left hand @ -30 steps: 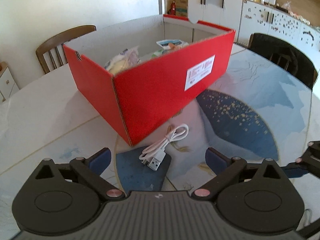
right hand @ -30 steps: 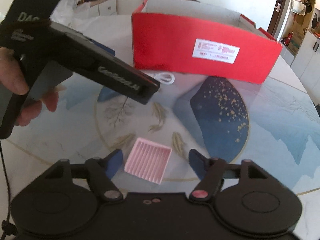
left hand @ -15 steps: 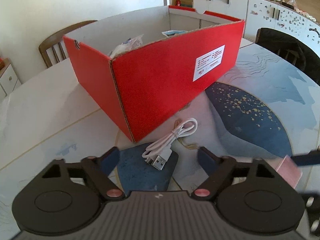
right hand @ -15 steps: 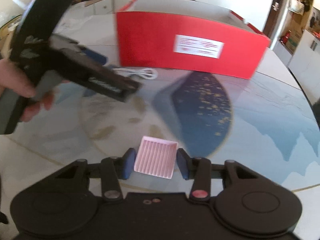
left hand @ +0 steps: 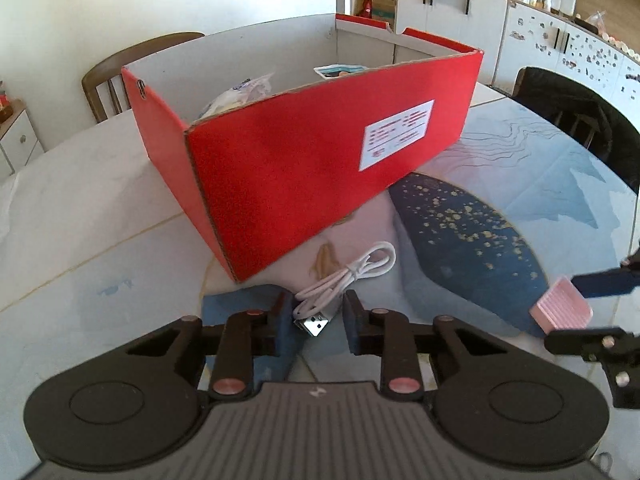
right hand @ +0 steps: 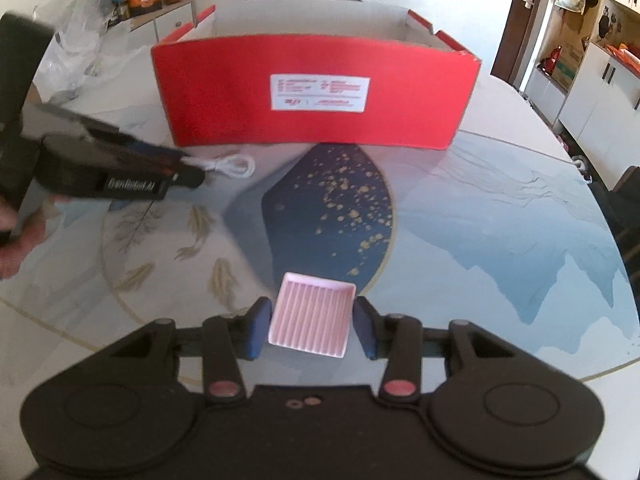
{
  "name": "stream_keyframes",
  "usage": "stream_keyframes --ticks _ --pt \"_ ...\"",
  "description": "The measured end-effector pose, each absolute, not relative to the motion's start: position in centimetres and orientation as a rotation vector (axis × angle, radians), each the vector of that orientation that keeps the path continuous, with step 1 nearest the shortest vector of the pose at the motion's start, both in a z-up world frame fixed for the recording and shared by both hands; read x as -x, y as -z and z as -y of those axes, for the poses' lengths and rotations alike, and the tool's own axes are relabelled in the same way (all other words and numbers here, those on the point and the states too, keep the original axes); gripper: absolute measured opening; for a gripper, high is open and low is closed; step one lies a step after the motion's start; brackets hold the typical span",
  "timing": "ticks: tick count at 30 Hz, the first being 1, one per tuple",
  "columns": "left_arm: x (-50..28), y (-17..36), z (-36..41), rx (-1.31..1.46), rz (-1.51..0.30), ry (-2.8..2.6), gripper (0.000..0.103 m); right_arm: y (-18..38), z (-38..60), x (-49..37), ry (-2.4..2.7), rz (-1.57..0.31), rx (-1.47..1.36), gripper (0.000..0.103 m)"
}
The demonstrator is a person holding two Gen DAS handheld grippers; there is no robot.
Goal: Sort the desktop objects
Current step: 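Grasp the white USB cable with left tool while right tool grasps pink tray, then carry the cable and pink tray over the red box with both tools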
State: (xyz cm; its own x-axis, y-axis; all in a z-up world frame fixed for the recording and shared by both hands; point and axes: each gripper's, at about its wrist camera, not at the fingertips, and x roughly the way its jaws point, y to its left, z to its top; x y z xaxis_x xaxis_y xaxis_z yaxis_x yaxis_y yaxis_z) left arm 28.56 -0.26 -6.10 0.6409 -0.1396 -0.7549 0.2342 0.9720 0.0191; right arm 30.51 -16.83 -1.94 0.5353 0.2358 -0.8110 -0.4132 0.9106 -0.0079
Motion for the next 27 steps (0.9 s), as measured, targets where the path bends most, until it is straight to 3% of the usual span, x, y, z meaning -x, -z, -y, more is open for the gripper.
stream_keyframes --ticks 19,27 --pt "-25.5 0.3 4.0 0.055 -0.772 0.164 0.009 -4.7 21.1 -34.8 -0.472 -0.805 0.148 0.043" --pt "-25.3 -1.4 4.3 0.096 -0.756 0.142 0.008 -5.9 22.2 -36.1 -0.514 -0.780 0.152 0.043"
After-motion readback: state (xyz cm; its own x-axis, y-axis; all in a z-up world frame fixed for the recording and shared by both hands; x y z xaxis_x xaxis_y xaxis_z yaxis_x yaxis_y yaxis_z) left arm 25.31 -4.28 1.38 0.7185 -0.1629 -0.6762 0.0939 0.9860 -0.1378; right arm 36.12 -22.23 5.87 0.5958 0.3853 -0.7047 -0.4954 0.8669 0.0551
